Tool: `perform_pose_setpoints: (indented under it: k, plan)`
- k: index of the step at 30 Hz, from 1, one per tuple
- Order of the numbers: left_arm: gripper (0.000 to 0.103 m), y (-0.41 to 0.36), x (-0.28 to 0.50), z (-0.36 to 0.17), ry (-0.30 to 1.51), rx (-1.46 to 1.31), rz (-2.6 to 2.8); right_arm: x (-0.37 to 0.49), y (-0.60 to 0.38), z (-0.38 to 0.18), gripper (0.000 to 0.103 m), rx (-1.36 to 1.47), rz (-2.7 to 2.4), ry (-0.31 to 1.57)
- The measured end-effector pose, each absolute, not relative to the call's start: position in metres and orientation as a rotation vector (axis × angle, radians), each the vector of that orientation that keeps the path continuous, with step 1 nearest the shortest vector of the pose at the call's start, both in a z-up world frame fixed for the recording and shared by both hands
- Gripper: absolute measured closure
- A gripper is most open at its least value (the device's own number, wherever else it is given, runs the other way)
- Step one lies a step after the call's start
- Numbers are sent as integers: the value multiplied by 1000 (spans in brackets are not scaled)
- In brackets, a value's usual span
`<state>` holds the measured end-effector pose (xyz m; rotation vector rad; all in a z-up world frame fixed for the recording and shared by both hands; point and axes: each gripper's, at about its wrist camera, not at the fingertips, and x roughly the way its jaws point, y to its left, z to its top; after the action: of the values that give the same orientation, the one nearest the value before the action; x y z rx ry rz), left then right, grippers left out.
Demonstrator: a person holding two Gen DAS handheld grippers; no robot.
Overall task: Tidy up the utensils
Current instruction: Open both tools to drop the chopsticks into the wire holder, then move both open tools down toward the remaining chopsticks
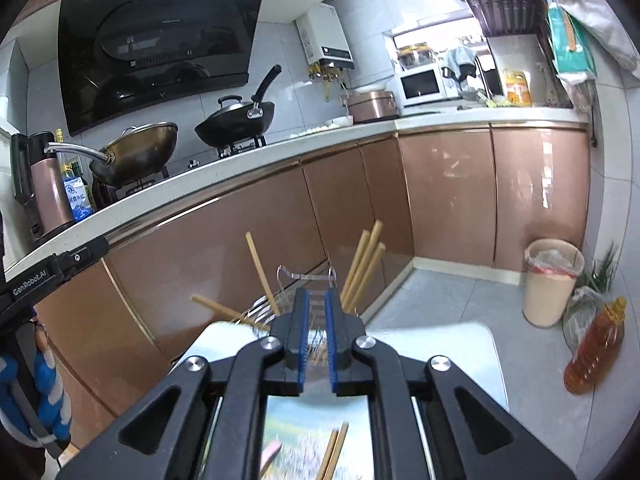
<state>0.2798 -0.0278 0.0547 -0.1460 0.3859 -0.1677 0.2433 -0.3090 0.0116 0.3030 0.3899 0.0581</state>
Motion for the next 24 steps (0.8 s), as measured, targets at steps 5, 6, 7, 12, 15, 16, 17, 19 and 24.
perform_pose_setpoints:
  k: [5,6,7,12,15,16,17,19,24]
  plan:
    - [64,-12,277,25,556,-155,-167,233,-303,-8,95,303,66,521]
    - [64,-9,277,18,588,-154,-162,232,-302,-13,95,301,63,545]
    - [64,-7,276,12,607,-151,-158,230,-301,-17,95,299,58,565]
    - [64,2,273,-15,714,-148,-152,226,-298,-33,95,299,54,631]
    - [64,7,276,-29,771,-151,-147,224,-293,-38,95,293,61,653]
    - [64,8,278,-35,796,-152,-148,223,-292,-41,95,291,63,658]
    - [64,9,279,-39,817,-155,-150,223,-290,-42,95,286,65,663]
    - [64,12,281,-49,860,-168,-156,223,-287,-45,95,281,69,675]
    - [64,17,288,-69,944,-205,-164,226,-286,-53,95,282,73,702]
